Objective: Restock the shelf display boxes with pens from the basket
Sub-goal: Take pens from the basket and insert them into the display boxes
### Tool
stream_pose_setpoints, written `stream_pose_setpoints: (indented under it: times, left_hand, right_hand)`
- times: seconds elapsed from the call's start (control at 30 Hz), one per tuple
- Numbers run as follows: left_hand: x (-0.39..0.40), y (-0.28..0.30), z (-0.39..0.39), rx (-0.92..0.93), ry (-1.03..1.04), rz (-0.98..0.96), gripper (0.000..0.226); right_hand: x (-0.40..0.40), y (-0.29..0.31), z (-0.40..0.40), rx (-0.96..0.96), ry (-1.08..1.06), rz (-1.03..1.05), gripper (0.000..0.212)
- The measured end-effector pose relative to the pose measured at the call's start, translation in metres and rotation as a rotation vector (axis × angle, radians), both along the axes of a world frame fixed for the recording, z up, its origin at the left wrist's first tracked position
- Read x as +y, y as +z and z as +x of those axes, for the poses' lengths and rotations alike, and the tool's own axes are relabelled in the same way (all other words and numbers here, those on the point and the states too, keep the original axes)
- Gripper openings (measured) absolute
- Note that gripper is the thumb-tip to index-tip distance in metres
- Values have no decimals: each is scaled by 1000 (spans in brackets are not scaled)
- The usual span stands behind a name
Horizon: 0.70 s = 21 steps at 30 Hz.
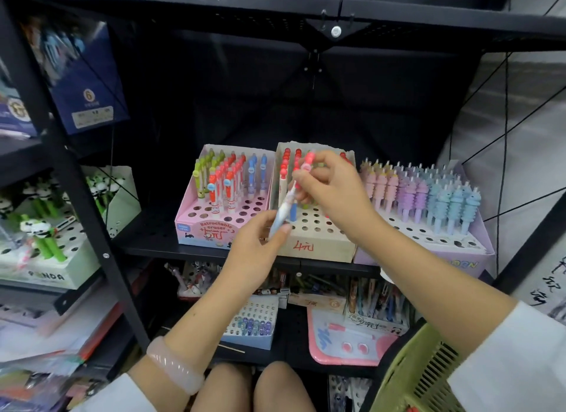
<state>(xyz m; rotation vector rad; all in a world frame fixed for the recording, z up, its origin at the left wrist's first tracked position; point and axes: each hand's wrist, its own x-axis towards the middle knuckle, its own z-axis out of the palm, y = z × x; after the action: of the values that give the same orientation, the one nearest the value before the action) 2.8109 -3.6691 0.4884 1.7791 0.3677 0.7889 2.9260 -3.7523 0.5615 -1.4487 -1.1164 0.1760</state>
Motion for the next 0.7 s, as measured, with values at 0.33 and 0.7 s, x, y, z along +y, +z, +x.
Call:
stream_pose_setpoints:
  times: [0.33,0.7]
  left_hand:
    - [54,-8,-44,-59,294,6,23]
    - [75,-17,-66,-62,286,-168,26]
  right_hand:
    - [75,4,-23,-95,-115,15,5]
    - [121,-8,-25,-313,-225,-225,19]
